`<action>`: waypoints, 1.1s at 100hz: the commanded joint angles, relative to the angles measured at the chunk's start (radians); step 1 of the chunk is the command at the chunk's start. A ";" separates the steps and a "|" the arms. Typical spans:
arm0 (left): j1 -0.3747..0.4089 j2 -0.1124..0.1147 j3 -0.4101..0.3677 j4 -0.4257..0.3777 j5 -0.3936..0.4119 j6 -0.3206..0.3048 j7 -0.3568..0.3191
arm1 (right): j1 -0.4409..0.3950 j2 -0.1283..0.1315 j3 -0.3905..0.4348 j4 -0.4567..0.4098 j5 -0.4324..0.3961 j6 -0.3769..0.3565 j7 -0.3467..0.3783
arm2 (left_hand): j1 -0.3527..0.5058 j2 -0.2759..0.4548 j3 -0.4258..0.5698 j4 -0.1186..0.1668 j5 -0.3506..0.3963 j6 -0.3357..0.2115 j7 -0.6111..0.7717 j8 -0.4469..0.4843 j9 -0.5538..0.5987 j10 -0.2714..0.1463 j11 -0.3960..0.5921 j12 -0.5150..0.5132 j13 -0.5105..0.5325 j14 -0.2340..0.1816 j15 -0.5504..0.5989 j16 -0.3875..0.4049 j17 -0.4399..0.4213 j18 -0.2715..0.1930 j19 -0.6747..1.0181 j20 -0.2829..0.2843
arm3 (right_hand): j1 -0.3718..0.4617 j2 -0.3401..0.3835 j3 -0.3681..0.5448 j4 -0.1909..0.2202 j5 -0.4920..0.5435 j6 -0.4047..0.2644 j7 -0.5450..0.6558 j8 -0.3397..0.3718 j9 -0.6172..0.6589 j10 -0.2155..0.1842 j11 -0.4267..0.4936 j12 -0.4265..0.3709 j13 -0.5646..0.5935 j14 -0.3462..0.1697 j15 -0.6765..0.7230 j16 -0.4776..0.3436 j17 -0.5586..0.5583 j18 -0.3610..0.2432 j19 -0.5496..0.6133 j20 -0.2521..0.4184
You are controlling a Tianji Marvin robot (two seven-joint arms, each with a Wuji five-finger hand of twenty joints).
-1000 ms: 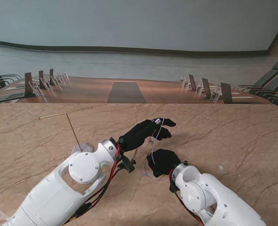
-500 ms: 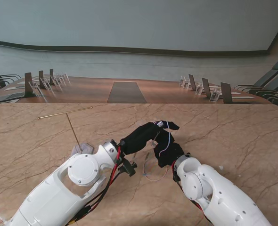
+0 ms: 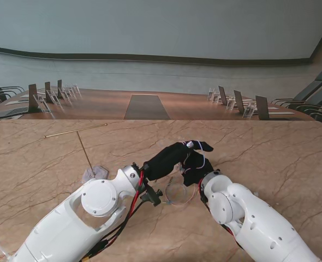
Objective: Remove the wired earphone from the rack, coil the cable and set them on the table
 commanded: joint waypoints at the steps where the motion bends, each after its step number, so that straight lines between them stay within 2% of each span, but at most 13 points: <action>1: -0.003 -0.007 -0.002 -0.006 0.002 -0.014 0.007 | -0.010 -0.001 -0.014 -0.007 -0.001 0.006 0.007 | 0.027 0.035 0.000 -0.025 0.015 -0.050 0.024 0.008 0.013 0.000 -0.007 -0.006 -0.017 -0.005 -0.001 0.014 -0.014 -0.013 -0.005 0.001 | 0.221 -0.031 0.175 0.045 0.095 -0.306 0.379 0.117 -0.004 0.111 0.045 0.007 0.044 0.062 0.064 0.000 0.006 -0.085 0.120 0.015; 27: -0.008 -0.007 -0.015 0.005 0.049 -0.031 0.032 | -0.035 0.004 -0.018 -0.014 -0.025 0.009 0.010 | 0.032 0.028 -0.001 -0.027 0.040 -0.053 0.026 0.009 0.034 -0.001 -0.017 -0.008 -0.015 -0.003 0.022 0.035 -0.027 -0.007 0.026 0.018 | 0.216 -0.026 0.175 0.046 0.096 -0.314 0.383 0.120 -0.005 0.109 0.053 0.002 0.042 0.059 0.071 -0.003 -0.001 -0.093 0.127 -0.001; 44: -0.009 -0.007 -0.015 -0.001 0.026 -0.024 0.019 | -0.013 0.002 -0.037 0.012 -0.023 0.021 0.005 | 0.038 0.034 -0.001 -0.027 0.030 -0.049 0.018 0.008 0.012 -0.010 -0.041 -0.020 -0.031 -0.029 -0.009 0.020 -0.024 -0.046 -0.014 -0.004 | 0.217 -0.027 0.175 0.046 0.095 -0.313 0.382 0.121 -0.007 0.109 0.055 0.001 0.041 0.060 0.072 -0.004 -0.002 -0.094 0.131 -0.008; 82: -0.033 -0.018 0.024 -0.006 -0.021 -0.015 0.013 | 0.050 -0.010 -0.087 0.054 0.006 0.041 -0.015 | 0.041 0.036 0.000 -0.026 0.025 -0.053 0.021 0.013 0.016 -0.013 -0.023 -0.009 -0.020 -0.036 -0.011 0.028 -0.014 -0.056 -0.034 -0.015 | 0.214 -0.024 0.175 0.049 0.093 -0.315 0.382 0.123 -0.004 0.110 0.059 -0.001 0.044 0.058 0.078 -0.006 0.000 -0.095 0.141 -0.019; 93: -0.043 -0.022 0.039 -0.005 -0.038 -0.006 0.009 | 0.064 -0.013 -0.100 0.064 0.015 0.049 -0.019 | 0.039 0.041 -0.002 -0.026 0.019 -0.057 0.026 0.018 0.009 -0.020 0.065 0.114 -0.008 -0.039 0.031 0.115 -0.012 -0.045 -0.032 -0.014 | 0.215 -0.025 0.175 0.051 0.094 -0.315 0.382 0.122 -0.002 0.111 0.060 -0.001 0.046 0.059 0.078 -0.007 0.002 -0.095 0.143 -0.021; 110: -0.047 -0.025 0.051 -0.009 -0.045 -0.001 0.011 | 0.083 -0.016 -0.115 0.087 0.019 0.065 -0.021 | 0.044 0.039 -0.001 -0.026 0.021 -0.057 0.029 0.021 0.008 -0.020 0.062 0.134 -0.001 -0.034 0.025 0.133 -0.011 -0.037 -0.028 -0.012 | 0.213 -0.023 0.175 0.051 0.094 -0.315 0.382 0.122 -0.002 0.110 0.060 -0.002 0.046 0.059 0.079 -0.008 0.003 -0.094 0.145 -0.020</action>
